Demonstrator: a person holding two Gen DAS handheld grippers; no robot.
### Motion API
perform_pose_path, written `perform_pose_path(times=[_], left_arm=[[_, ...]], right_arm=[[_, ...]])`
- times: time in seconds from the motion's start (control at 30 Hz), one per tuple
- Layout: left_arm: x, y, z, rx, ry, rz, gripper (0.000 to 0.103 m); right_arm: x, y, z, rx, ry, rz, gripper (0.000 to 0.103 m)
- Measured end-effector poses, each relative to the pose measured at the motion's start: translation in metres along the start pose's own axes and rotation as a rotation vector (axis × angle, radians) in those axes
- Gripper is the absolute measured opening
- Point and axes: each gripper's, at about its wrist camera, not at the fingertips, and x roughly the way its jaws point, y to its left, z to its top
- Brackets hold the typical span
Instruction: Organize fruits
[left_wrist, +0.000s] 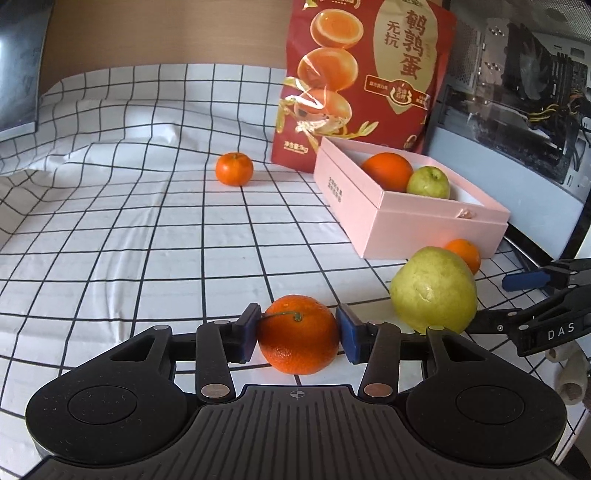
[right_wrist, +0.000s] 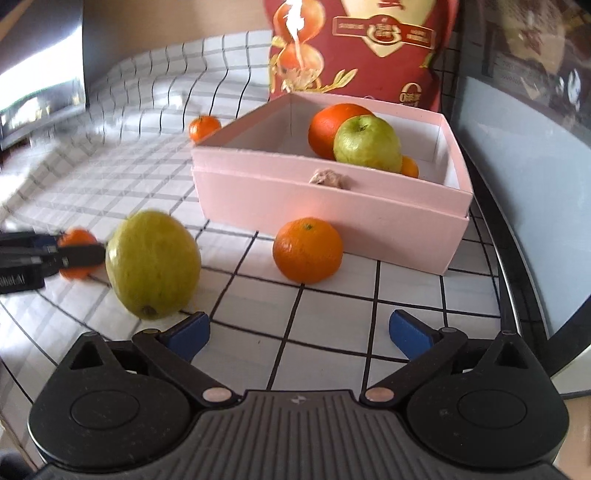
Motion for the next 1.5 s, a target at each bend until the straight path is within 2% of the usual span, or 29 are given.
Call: perform_pose_path(times=[0.17, 0.4, 0.63, 0.73, 0.83, 0.9, 0.97, 1.27, 1.4, 1.5], left_arm=[[0.0, 0.006, -0.001, -0.03, -0.001, -0.019, 0.05], [-0.001, 0.008, -0.002, -0.048, -0.005, -0.028, 0.05], [0.0, 0.009, -0.002, -0.059, -0.005, -0.035, 0.05], [-0.001, 0.01, -0.002, -0.067, -0.004, -0.041, 0.05], [-0.001, 0.013, -0.002, -0.08, -0.002, -0.057, 0.05], [-0.001, 0.015, -0.002, -0.088, 0.0, -0.068, 0.05], [-0.001, 0.015, -0.001, -0.082, 0.006, -0.072, 0.05], [0.001, 0.011, 0.002, -0.079, 0.014, -0.056, 0.05], [0.012, 0.003, 0.024, -0.113, 0.027, -0.159, 0.05], [0.015, -0.021, 0.062, -0.078, -0.023, -0.189, 0.05]], right_arm=[[-0.003, 0.0, -0.002, -0.006, -0.005, 0.011, 0.103], [-0.019, 0.014, -0.011, -0.024, -0.032, 0.149, 0.103], [-0.006, 0.051, 0.005, -0.098, -0.049, 0.15, 0.101], [0.005, 0.06, 0.018, -0.1, -0.056, 0.144, 0.095], [0.013, 0.069, 0.025, -0.105, -0.056, 0.142, 0.084], [0.014, 0.073, 0.026, -0.116, -0.055, 0.14, 0.07], [0.015, 0.073, 0.027, -0.118, -0.051, 0.134, 0.062], [0.011, 0.064, 0.025, -0.06, -0.038, 0.133, 0.061], [-0.003, 0.047, 0.031, -0.032, -0.056, 0.113, 0.061], [-0.027, 0.03, 0.056, -0.007, -0.131, 0.076, 0.061]])
